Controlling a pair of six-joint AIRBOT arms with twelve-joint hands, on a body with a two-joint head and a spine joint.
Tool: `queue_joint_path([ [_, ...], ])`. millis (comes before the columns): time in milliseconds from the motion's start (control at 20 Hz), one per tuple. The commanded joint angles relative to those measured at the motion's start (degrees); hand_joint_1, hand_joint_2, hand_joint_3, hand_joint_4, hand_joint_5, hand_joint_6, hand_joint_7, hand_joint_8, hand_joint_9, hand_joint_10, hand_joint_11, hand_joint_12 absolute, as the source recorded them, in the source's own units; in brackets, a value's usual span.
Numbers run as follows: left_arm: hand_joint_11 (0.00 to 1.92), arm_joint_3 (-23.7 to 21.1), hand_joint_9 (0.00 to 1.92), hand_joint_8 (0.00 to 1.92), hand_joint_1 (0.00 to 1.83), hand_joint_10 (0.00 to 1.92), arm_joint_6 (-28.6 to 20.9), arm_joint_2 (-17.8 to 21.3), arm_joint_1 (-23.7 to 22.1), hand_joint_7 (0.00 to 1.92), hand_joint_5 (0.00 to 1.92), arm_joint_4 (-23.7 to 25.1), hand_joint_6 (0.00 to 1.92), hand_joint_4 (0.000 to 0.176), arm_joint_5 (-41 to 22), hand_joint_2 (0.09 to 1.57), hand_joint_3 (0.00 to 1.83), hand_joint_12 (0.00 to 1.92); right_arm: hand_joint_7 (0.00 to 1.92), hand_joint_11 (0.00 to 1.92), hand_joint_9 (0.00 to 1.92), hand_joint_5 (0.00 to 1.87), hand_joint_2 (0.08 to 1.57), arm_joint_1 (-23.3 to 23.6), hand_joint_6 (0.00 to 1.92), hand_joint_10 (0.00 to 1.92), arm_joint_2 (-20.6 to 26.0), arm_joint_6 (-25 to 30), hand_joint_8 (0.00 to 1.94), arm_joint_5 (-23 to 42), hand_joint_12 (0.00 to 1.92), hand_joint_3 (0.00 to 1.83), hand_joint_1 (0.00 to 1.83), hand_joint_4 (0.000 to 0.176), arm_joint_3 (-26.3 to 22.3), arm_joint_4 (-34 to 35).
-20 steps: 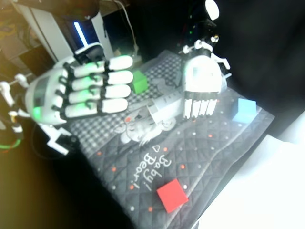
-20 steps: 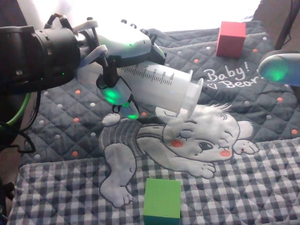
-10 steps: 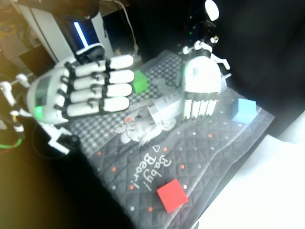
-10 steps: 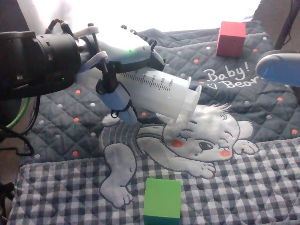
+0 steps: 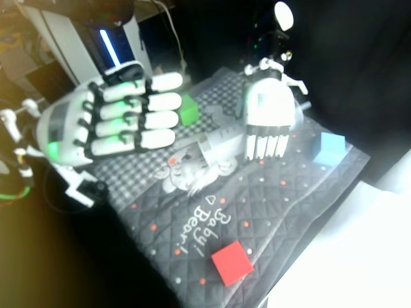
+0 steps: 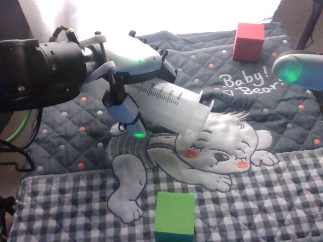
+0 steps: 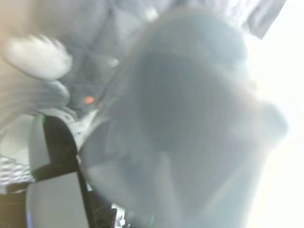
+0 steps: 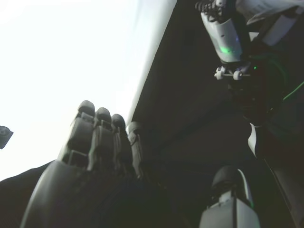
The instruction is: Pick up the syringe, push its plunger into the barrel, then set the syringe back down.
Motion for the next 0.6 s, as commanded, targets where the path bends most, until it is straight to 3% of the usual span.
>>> queue_joint_path([
  [0, 0.06, -0.10, 0.70, 0.00, 0.58, 0.01, -0.13, -0.20, -0.41, 0.72, 0.79, -0.61, 0.28, 0.000, -4.17, 1.20, 0.00, 1.07, 0.00, 0.00, 0.00, 0.06, 0.92, 1.09, 0.00, 0.00, 0.22, -0.02, 0.00, 6.84, 0.00, 0.00, 0.10, 0.039, -0.04, 1.06],
  [50, 0.04, -0.11, 0.67, 0.00, 0.55, 0.01, -0.13, -0.19, -0.37, 0.68, 0.80, -0.61, 0.11, 0.000, -4.19, 1.18, 0.00, 1.06, 0.00, 0.00, 0.00, 0.05, 0.91, 1.13, 0.00, 0.00, 0.22, -0.04, 0.00, 6.84, 0.00, 0.00, 0.12, 0.030, -0.04, 1.06],
  [100, 0.04, -0.15, 0.67, 0.00, 0.55, 0.01, -0.13, -0.17, -0.29, 0.68, 0.80, -0.61, 0.11, 0.000, -4.19, 1.18, 0.00, 1.06, 0.00, 0.00, 0.00, 0.05, 0.91, 1.13, 0.00, 0.00, 0.21, -0.04, 0.00, 6.84, 0.00, 0.00, 0.12, 0.030, -0.04, 1.06],
  [150, 0.00, -0.19, 0.53, 0.00, 0.54, 0.00, -0.14, -0.14, -0.11, 0.52, 0.63, -0.61, 0.01, 0.001, -4.18, 1.16, 0.00, 0.92, 0.00, 0.00, 0.00, 0.06, 0.96, 1.14, 0.00, 0.00, 0.21, -0.04, 0.00, 6.84, 0.00, 0.02, 0.08, 0.026, -0.04, 1.07],
  [200, 0.00, -0.20, 0.46, 0.00, 0.56, 0.00, -0.14, -0.14, -0.01, 0.45, 0.53, -0.61, 0.00, 0.024, -4.18, 1.12, 0.00, 0.87, 0.00, 0.00, 0.00, 0.05, 0.95, 1.14, 0.00, 0.00, 0.21, -0.04, 0.00, 6.84, 0.00, 0.01, 0.08, 0.024, -0.04, 1.08],
  [250, 0.00, -0.22, 0.49, 0.00, 0.56, 0.01, -0.14, -0.14, 0.11, 0.44, 0.48, -0.61, 0.00, 0.022, -4.19, 1.07, 0.00, 1.01, 0.00, 0.00, 0.00, 0.04, 0.95, 1.14, 0.00, 0.00, 0.21, -0.04, 0.00, 6.84, 0.00, 0.01, 0.08, 0.028, -0.04, 1.09],
  [300, 0.00, -0.29, 0.49, 0.00, 0.56, 0.01, -0.14, -0.14, 0.15, 0.44, 0.48, -0.61, 0.00, 0.022, -4.22, 1.07, 0.00, 1.01, 0.00, 0.00, 0.00, 0.04, 0.95, 1.14, 0.00, 0.00, 0.21, -0.05, 0.00, 6.84, 0.00, 0.01, 0.08, 0.028, -0.04, 1.10],
  [350, 0.00, -0.36, 0.41, 0.00, 0.51, 0.00, -0.14, -0.11, 0.16, 0.35, 0.39, -0.61, 0.00, 0.074, -4.30, 1.05, 0.00, 0.90, 0.00, 0.00, 0.00, 0.06, 0.93, 1.21, 0.00, 0.00, 0.22, -0.06, 0.00, 6.84, 0.00, 0.00, 0.11, 0.031, -0.03, 1.11],
  [450, 0.00, -0.52, 0.21, 0.00, 0.53, 0.00, -0.15, 0.02, 0.23, 0.20, 0.23, -0.61, 0.00, 0.096, -4.53, 0.87, 0.00, 0.46, 0.00, 0.00, 0.00, 0.04, 0.93, 1.34, 0.00, 0.00, 0.22, -0.08, 0.00, 6.85, 0.00, 0.00, 0.11, 0.028, -0.02, 1.11],
  [500, 0.00, -0.57, 0.21, 0.00, 0.53, 0.00, -0.16, 0.07, 0.27, 0.20, 0.23, -0.61, 0.00, 0.096, -4.60, 0.87, 0.00, 0.46, 0.00, 0.00, 0.00, 0.04, 0.93, 1.34, 0.00, 0.00, 0.22, -0.12, 0.00, 6.85, 0.00, 0.00, 0.11, 0.028, -0.02, 1.11],
  [550, 0.00, -0.64, 0.22, 0.00, 0.50, 0.00, -0.17, 0.15, 0.28, 0.22, 0.22, -0.62, 0.00, 0.111, -4.73, 0.83, 0.00, 0.50, 0.00, 0.00, 0.00, 0.05, 0.95, 1.34, 0.00, 0.00, 0.21, -0.16, 0.00, 6.85, 0.00, 0.01, 0.10, 0.020, -0.03, 1.11],
])
